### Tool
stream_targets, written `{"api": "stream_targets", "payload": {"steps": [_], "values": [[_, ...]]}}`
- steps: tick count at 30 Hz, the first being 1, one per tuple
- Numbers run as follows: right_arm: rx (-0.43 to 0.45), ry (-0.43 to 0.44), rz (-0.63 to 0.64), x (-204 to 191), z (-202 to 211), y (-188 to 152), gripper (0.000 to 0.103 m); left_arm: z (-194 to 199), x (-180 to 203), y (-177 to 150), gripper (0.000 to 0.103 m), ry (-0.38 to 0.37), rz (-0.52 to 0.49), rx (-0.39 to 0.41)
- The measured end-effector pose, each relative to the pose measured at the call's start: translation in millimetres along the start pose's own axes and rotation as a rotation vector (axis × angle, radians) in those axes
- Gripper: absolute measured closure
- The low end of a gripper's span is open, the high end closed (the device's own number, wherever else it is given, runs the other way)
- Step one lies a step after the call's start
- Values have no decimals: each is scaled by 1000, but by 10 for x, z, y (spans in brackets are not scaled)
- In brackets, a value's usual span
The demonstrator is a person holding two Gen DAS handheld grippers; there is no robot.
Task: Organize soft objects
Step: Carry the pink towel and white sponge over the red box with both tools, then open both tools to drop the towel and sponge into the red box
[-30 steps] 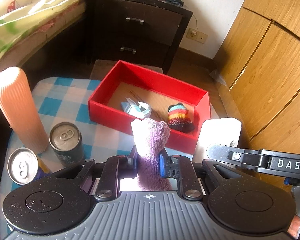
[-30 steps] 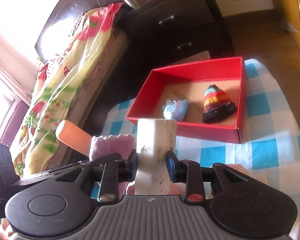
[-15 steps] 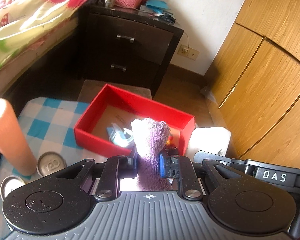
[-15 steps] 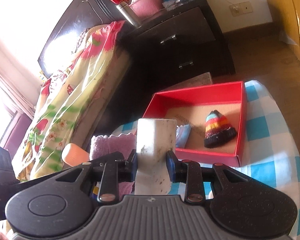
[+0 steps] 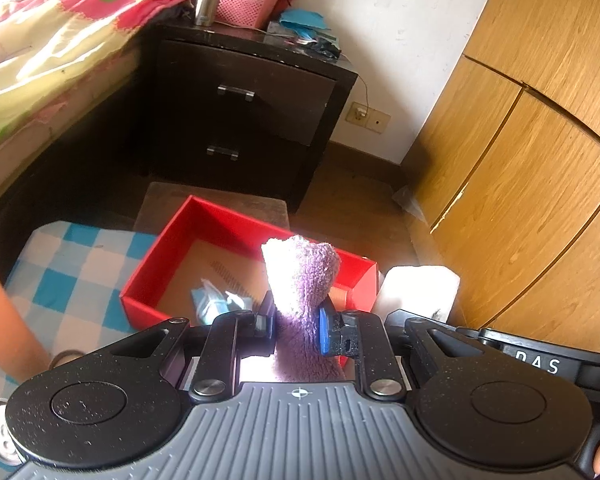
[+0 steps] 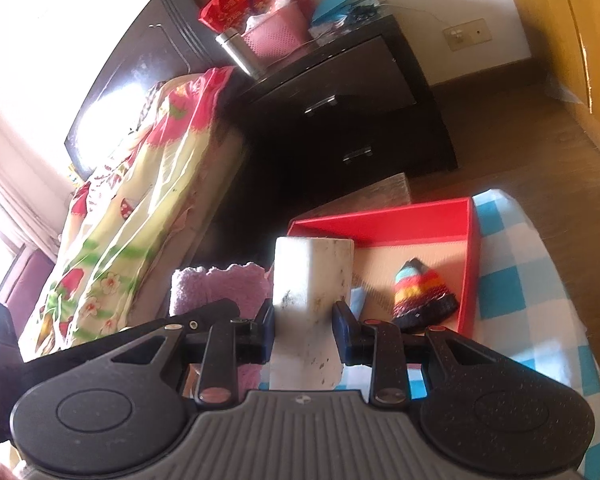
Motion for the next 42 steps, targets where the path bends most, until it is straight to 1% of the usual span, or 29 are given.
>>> {"api": "stream_targets", "payload": {"steps": [3, 9, 19, 24, 26, 29, 31, 32, 33, 35, 36, 37, 38, 42], "values": [[9, -16, -7, 61, -48, 74, 94, -86, -6, 44, 84, 7, -1, 2], [13, -41, -8, 145, -166, 215, 94, -231, -10, 151, 84, -5, 15, 12], [30, -20, -9, 143, -507, 453, 94, -641, -72, 275, 84, 21, 7, 16], [35, -12, -16, 183, -756, 535, 94, -900, -182, 288, 82, 22, 37, 5], [26, -15, -12, 215, -871, 540, 93, -994, -222, 279, 77, 28, 38, 1], [19, -35, -5, 295, -1022, 532, 92, -1086, -268, 276, 74, 40, 41, 3], [8, -43, -14, 353, -1088, 517, 91, -1121, -291, 270, 69, 47, 45, 2], [3, -47, -16, 376, -1109, 510, 89, -1129, -306, 268, 65, 53, 47, 3], [1, -54, -21, 404, -1121, 509, 87, -1128, -323, 270, 62, 61, 52, 6], [5, -66, -31, 453, -1116, 522, 75, -1110, -343, 280, 53, 68, 58, 14], [11, -66, -36, 467, -1104, 534, 72, -1096, -345, 286, 50, 67, 58, 16], [14, -63, -39, 475, -1088, 544, 69, -1079, -347, 294, 44, 70, 56, 21], [19, -61, -42, 478, -1074, 553, 69, -1060, -348, 304, 42, 78, 52, 28], [21, -62, -41, 462, -1024, 554, 69, -1000, -340, 295, 41, 97, 31, 21]]}}
Point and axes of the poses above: each gripper's, at about its wrist camera, not at the fingertips, and z roughly against the way its jaws point, x to its right, y to its top, the point moved 10 cm from there along -z, roughly the way its jaws point, and after that the axes turned 4 degrees about -z, right-handed, at the moved point
